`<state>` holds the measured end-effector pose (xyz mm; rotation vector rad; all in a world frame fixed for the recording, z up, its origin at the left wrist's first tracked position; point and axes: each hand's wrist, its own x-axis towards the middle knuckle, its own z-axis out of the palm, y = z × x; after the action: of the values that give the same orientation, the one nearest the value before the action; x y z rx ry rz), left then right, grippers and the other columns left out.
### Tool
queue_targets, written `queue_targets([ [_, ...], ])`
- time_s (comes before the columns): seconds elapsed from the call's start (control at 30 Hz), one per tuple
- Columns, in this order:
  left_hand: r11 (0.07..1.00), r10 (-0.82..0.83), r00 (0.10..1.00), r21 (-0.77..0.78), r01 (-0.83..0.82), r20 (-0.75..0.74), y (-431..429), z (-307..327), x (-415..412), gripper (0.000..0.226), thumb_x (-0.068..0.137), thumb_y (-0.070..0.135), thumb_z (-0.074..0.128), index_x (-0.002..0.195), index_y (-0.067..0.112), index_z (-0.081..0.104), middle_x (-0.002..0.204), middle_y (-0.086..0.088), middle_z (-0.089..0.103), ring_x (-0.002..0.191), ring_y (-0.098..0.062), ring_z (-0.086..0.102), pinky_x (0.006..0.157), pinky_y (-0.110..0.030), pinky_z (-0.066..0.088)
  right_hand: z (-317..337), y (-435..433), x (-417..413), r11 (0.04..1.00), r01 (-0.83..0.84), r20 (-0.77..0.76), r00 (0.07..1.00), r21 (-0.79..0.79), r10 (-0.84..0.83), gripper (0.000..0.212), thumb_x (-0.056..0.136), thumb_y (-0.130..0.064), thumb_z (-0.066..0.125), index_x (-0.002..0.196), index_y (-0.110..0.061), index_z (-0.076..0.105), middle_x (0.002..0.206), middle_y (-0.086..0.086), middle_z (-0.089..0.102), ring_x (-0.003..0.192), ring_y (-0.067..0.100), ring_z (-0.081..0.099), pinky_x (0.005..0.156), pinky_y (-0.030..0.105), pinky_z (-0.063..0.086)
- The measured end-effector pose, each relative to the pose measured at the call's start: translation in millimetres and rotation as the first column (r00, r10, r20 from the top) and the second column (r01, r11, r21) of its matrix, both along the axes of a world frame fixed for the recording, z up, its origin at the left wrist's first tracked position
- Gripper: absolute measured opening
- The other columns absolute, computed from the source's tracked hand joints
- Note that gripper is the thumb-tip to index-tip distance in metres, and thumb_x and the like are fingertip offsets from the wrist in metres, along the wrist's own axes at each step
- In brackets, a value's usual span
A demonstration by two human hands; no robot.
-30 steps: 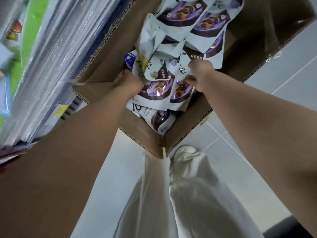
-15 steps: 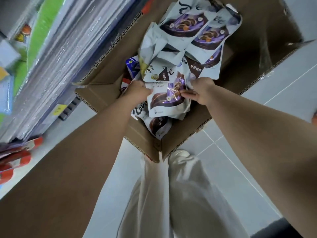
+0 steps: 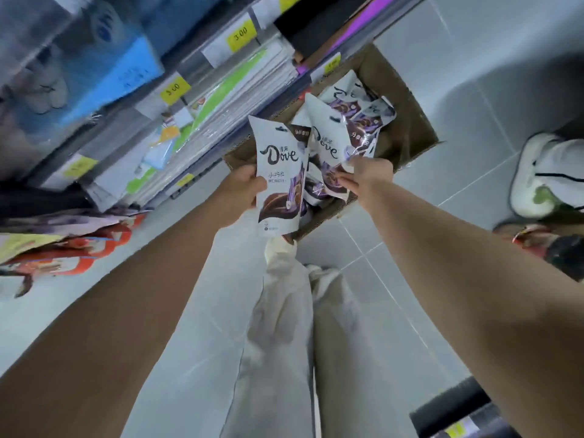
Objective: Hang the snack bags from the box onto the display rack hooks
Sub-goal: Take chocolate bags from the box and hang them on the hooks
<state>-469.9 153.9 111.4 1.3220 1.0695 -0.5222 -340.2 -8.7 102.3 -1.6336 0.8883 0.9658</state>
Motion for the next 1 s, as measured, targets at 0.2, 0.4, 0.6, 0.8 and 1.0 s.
queue_targets([
  [0.2, 0.907, 0.407, 0.889, -0.207, -0.367, 0.207, 19.9, 141.4, -51.1, 0.035, 0.091, -0.002, 0.033, 0.109, 0.010, 0.060, 0.090, -0.003, 0.074, 0.079, -0.021, 0.068, 0.069, -0.029, 0.057, 147.7, 22.6, -20.9, 0.995, -0.001, 0.061, 0.998, 0.105, -0.005, 0.022, 0.094, -0.004, 0.050, 0.113, 0.005, 0.048, 0.092, 0.019, 0.061, 0.066, 0.022, 0.065, 0.070, 0.035, 0.058],
  [0.4, 0.825, 0.565, 0.767, -0.198, -0.529, 0.306, 25.0, 281.3, -131.5, 0.027, 0.089, 0.009, 0.037, 0.104, 0.006, 0.061, 0.092, -0.011, 0.071, 0.071, -0.021, 0.068, 0.066, -0.030, 0.056, 279.4, 52.8, -89.5, 0.915, -0.248, 0.162, 0.965, 0.317, 0.205, 0.040, 0.092, -0.012, 0.056, 0.129, 0.002, 0.047, 0.104, 0.017, 0.061, 0.067, 0.025, 0.062, 0.046, 0.026, 0.053],
  [0.6, 0.727, 0.666, 0.655, -0.118, -0.676, 0.357, 27.9, 361.2, -242.3, 0.023, 0.092, 0.009, 0.034, 0.098, 0.011, 0.056, 0.092, -0.012, 0.066, 0.071, -0.023, 0.065, 0.066, -0.033, 0.054, 370.0, 91.8, -189.6, 0.772, -0.444, 0.245, 0.896, 0.455, 0.371, 0.027, 0.083, -0.025, 0.070, 0.100, -0.008, 0.059, 0.082, 0.003, 0.065, 0.049, 0.009, 0.061, 0.067, 0.025, 0.057],
  [0.8, 0.646, 0.723, 0.607, -0.011, -0.763, 0.330, 42.3, 407.0, -372.8, 0.027, 0.081, 0.016, 0.046, 0.105, 0.011, 0.058, 0.109, -0.019, 0.063, 0.088, -0.032, 0.063, 0.083, -0.040, 0.050, 421.3, 118.6, -303.0, 0.549, -0.702, 0.385, 0.710, 0.454, 0.590, 0.017, 0.081, 0.008, 0.063, 0.090, -0.006, 0.061, 0.064, 0.000, 0.070, 0.053, 0.013, 0.065, 0.053, 0.023, 0.057],
  [1.0, 0.631, 0.594, 0.716, 0.339, -0.698, 0.368, 66.6, 422.8, -489.1, 0.045, 0.089, 0.019, 0.061, 0.126, 0.009, 0.038, 0.120, -0.013, 0.057, 0.101, -0.023, 0.060, 0.081, -0.032, 0.053, 437.8, 147.6, -423.3, 0.483, -0.793, 0.480, 0.610, 0.372, 0.631, 0.021, 0.080, 0.008, 0.064, 0.096, -0.004, 0.063, 0.086, 0.008, 0.067, 0.065, 0.017, 0.061, 0.057, 0.027, 0.055],
])
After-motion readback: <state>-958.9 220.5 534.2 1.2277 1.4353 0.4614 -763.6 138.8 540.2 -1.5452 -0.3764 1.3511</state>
